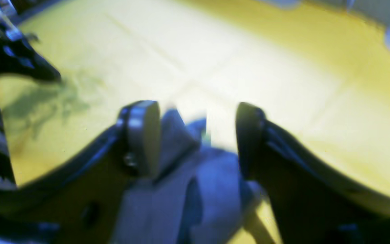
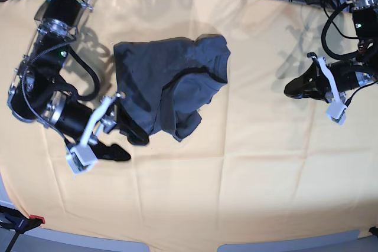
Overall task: Fold the T-shirt properly
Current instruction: 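Fold the shirt end over onto the bundle with the right gripper, then flatten and tuck the folded shirt edges with the right gripper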
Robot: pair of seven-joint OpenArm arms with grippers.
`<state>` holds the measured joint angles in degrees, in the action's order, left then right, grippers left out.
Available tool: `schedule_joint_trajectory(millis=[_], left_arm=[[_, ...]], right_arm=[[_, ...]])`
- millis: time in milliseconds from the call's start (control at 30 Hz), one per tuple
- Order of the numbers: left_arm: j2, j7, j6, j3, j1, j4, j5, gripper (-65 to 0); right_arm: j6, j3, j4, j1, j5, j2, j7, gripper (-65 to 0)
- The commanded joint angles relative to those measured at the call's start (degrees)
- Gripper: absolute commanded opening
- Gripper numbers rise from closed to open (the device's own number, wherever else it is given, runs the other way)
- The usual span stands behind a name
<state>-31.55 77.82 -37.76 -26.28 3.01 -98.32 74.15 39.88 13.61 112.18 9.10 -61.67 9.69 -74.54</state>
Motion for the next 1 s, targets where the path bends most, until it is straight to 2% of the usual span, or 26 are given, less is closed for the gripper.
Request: schedule_joint_trajectory(millis=[0, 100, 133, 233, 433, 500, 567, 667, 733, 800, 867, 900, 967], left_arm=[[-1.11, -1.38, 0.04, -0.42, -0.81, -0.87, 1.36, -65.0], [-1.09, -1.57, 0.02, -0.42, -0.81, -0.87, 1.66, -65.0], [-1.07, -1.57, 0.02, -0.44, -0.81, -0.87, 1.99, -65.0], [-0.81, -1.53, 0.04, -0.44, -0.81, -0.87, 2.45, -65.0], [-0.83, -1.46, 0.04, -0.44, -0.79, -0.87, 2.43, -65.0], [-0.81, -1.49, 0.07, -0.44, -0.79, -0.87, 2.45, -65.0], [-0.83, -1.51, 0.07, -0.44, -0.79, -0.87, 2.89, -65.0], [-0.81, -1.51, 0.07, -0.44, -0.79, -0.87, 3.34, -65.0], [-0.81, -1.49, 0.07, -0.44, -0.79, -0.87, 3.28, -65.0], [-0.83, -1.49, 0.07, -0.44, -0.79, -0.87, 3.26, -65.0], [-0.83, -1.49, 0.07, -0.44, -0.79, -0.87, 3.28, -65.0], [-0.83, -1.49, 0.07, -0.44, -0.79, -0.87, 3.28, -65.0], [-0.83, -1.46, 0.04, -0.44, -0.79, -0.87, 3.21, -65.0]], right_arm=[[0.12, -0.24, 0.83, -0.11, -1.33, 0.55, 1.46, -38.2], [0.12, -2.25, 0.79, -4.04, -1.31, 0.94, 1.44, -62.2], [0.12, -3.43, 0.79, -5.18, -1.31, 0.94, 1.46, -65.0], [0.12, -8.39, 0.79, -7.5, 1.79, 0.9, 3.45, -65.0], [0.12, -20.39, -2.38, -8.22, 27.96, 0.63, 20.48, -65.0], [0.12, -23.67, -3.72, -8.15, 33.35, 0.63, 23.87, -65.0], [-1.2, -26.49, -3.96, -8.15, 35.04, 0.63, 25.94, -65.0], [-1.09, -30.42, -3.96, -6.78, 35.06, 0.46, 30.32, -65.0], [-1.11, -32.76, -3.96, -4.46, 37.29, -0.68, 32.7, -65.0], [-2.03, -34.07, -3.96, -1.62, 42.4, -2.99, 33.4, -65.0], [-6.29, -34.23, -3.96, 1.14, 46.62, -4.72, 32.63, -65.0], [-8.55, -34.18, -3.96, 2.38, 47.91, -4.98, 30.95, -65.0], [-10.12, -34.14, -3.93, 4.44, 49.11, -4.74, 25.24, -65.0]])
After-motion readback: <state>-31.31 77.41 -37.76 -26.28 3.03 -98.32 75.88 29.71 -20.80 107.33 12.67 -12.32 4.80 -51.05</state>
